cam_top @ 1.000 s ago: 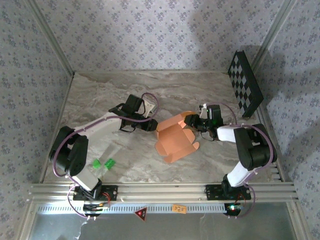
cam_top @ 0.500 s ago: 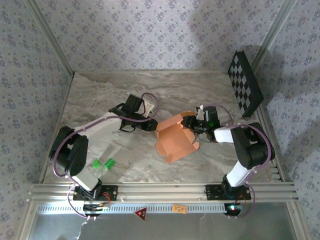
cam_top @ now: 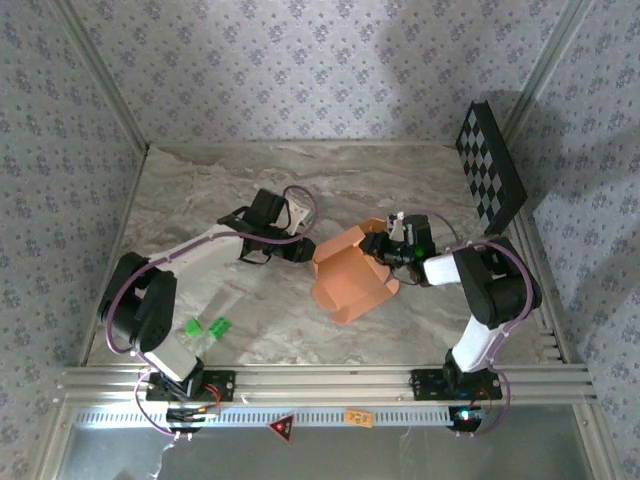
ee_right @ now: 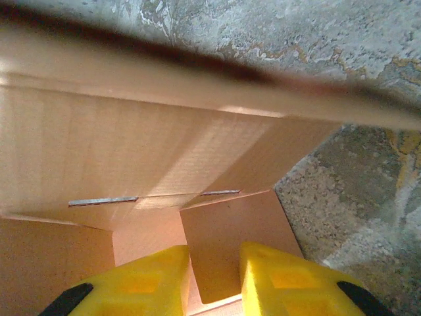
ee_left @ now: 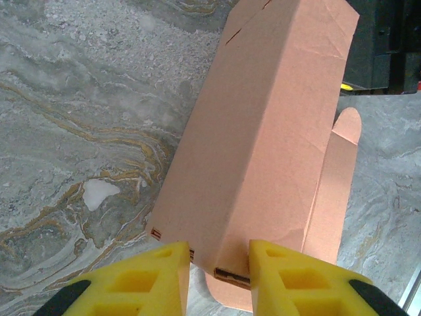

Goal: Fold the paper box

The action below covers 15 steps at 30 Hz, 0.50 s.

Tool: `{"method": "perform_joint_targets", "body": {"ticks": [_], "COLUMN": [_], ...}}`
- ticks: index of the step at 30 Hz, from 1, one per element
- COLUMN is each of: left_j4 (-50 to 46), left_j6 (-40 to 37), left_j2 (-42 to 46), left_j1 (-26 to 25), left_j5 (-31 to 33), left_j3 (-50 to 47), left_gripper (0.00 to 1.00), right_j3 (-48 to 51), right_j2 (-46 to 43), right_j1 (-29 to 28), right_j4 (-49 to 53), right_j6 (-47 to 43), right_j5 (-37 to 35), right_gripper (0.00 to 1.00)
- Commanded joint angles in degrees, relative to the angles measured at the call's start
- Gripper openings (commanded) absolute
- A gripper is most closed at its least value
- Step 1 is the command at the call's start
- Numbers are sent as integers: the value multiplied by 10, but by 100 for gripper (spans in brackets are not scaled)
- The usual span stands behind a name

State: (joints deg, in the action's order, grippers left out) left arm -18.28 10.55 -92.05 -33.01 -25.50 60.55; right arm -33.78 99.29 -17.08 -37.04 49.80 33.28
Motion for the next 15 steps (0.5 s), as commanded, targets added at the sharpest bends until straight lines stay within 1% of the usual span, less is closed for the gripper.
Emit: {"method": "perform_joint_targets", "body": {"ticks": [1,5,11,15], "left_j4": [-65,-66,-67,-68], "left_j6": [-11,-11,-11,-11], "left_j2": [-22,-21,-19,-19], "left_j1": [0,0,0,0], "left_j5": [41,42,43,44], "left_j3": [-8,-9,-9,-10], "left_gripper": [30,30,30,30], "right_j3": [4,0,0,-3], "right_j2": [17,33,53,61], "right_j1": [-10,-12,-21,-23], "right_j4": [-12,-16,-40,-36], "right_j6": [18,32,56,66], "right_j5": [17,17,20,12], "right_gripper": [29,29,37,33]}}
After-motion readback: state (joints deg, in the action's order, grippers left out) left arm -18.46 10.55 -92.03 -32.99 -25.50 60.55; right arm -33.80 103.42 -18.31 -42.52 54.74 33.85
